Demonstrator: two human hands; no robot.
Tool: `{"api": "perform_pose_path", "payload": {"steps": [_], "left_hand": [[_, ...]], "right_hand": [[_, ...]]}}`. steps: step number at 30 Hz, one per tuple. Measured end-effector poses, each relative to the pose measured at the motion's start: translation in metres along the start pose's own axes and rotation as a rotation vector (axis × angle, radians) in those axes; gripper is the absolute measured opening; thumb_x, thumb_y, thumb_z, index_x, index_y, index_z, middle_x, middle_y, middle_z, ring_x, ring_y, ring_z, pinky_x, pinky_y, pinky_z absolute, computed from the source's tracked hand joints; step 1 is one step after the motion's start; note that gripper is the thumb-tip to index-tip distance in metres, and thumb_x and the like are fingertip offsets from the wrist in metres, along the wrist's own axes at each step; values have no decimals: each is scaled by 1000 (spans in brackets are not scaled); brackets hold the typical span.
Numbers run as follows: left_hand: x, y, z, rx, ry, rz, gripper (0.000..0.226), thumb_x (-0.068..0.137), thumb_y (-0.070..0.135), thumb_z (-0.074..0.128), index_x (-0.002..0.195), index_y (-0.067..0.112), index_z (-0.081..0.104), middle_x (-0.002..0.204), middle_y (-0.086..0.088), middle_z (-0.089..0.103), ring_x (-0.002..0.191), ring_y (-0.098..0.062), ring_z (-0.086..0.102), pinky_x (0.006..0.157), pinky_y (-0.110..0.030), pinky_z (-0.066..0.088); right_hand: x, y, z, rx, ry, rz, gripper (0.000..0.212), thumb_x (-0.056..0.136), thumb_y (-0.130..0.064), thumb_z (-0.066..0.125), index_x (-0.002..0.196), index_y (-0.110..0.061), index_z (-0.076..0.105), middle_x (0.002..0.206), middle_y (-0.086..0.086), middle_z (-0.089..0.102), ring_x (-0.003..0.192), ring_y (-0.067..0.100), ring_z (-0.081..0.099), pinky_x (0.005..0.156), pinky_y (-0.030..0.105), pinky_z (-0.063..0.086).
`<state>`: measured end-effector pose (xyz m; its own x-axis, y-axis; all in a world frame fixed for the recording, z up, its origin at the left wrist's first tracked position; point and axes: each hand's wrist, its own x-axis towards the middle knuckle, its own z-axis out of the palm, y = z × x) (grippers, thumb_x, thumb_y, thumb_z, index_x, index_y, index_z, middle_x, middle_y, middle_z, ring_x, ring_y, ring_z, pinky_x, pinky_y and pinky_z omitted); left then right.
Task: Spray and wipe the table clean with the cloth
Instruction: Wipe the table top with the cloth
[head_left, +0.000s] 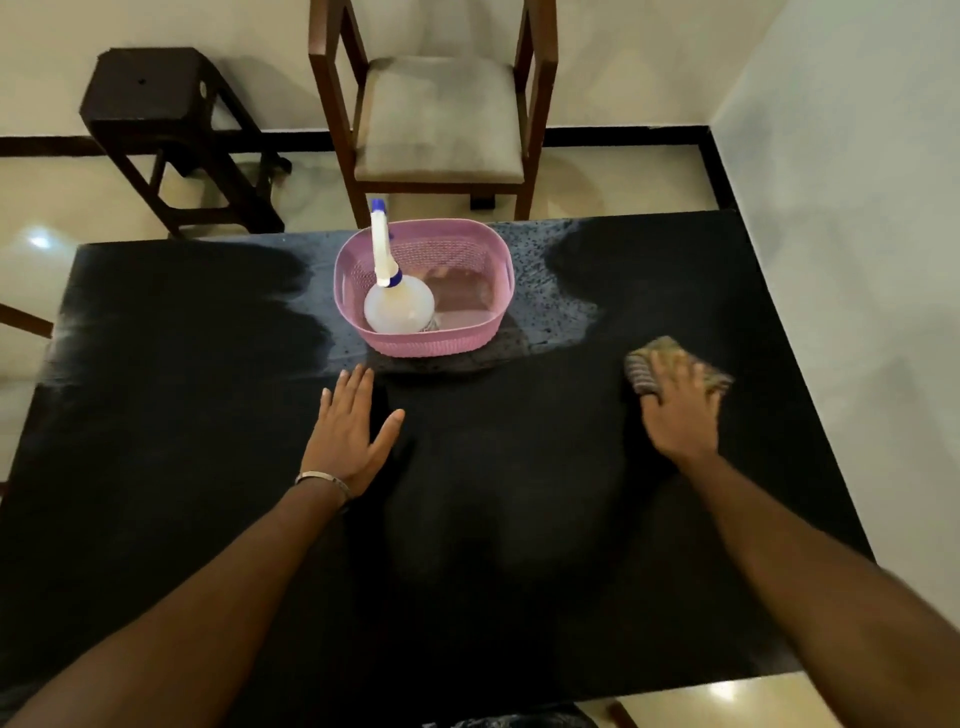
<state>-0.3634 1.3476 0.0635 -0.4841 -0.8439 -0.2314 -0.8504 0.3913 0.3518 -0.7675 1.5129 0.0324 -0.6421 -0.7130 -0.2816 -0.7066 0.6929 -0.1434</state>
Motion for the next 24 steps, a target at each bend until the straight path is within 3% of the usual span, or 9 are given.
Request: {"api": "perform_pose_path", "payload": {"steps": [3, 5, 9, 15, 20, 24], "left_hand": [[-3, -16, -3, -22, -3, -3, 81, 92, 65, 17, 154, 15, 9, 163, -2, 6, 149, -15, -4, 122, -38, -3], [-3, -27, -5, -29, -6, -2, 77, 95, 61, 22, 155, 15, 8, 163, -2, 5, 149, -14, -5, 121, -38, -3], [0, -49, -13, -38, -47, 37, 79, 93, 63, 19, 154, 15, 7, 163, -2, 4, 149, -15, -6, 122, -39, -2], [-4, -85, -34, -43, -54, 75, 88, 86, 68, 10, 155, 13, 6, 163, -2, 2, 149, -16, -7, 121, -38, -5], [-10, -99, -41, -2, -49, 77, 88, 86, 68, 7, 154, 14, 6, 163, -2, 2, 149, -15, -7, 121, -38, -4], [-11, -71, -26, -32, -44, 94, 89, 86, 69, 9, 154, 13, 7, 163, -3, 3, 149, -16, -6, 121, -39, -3]], "right_hand": [[-7, -1, -2, 71, -35, 204, 64, 101, -33, 39, 159, -29, 13, 167, 9, 7, 152, 34, 0, 119, 62, 2], [-25, -44, 8, 94, -3, 197, 64, 99, -32, 41, 158, -29, 17, 167, 8, 9, 152, 35, 2, 119, 63, 1], [-104, -177, 49, 34, 0, -136, 70, 85, -33, 41, 154, -28, 32, 163, 6, 25, 150, 35, 16, 118, 63, 7], [-230, -351, 99, 0, -314, -717, 61, 96, -41, 41, 154, -31, 26, 166, -2, 10, 153, 27, -4, 120, 57, -6], [-242, -346, 108, -69, -372, -934, 69, 95, -39, 44, 157, -35, 13, 166, -5, 6, 153, 20, -9, 119, 49, -13], [-217, -269, 94, -41, -336, -765, 76, 93, -35, 42, 157, -39, 3, 166, -10, -6, 152, 16, -15, 121, 50, -10]]}}
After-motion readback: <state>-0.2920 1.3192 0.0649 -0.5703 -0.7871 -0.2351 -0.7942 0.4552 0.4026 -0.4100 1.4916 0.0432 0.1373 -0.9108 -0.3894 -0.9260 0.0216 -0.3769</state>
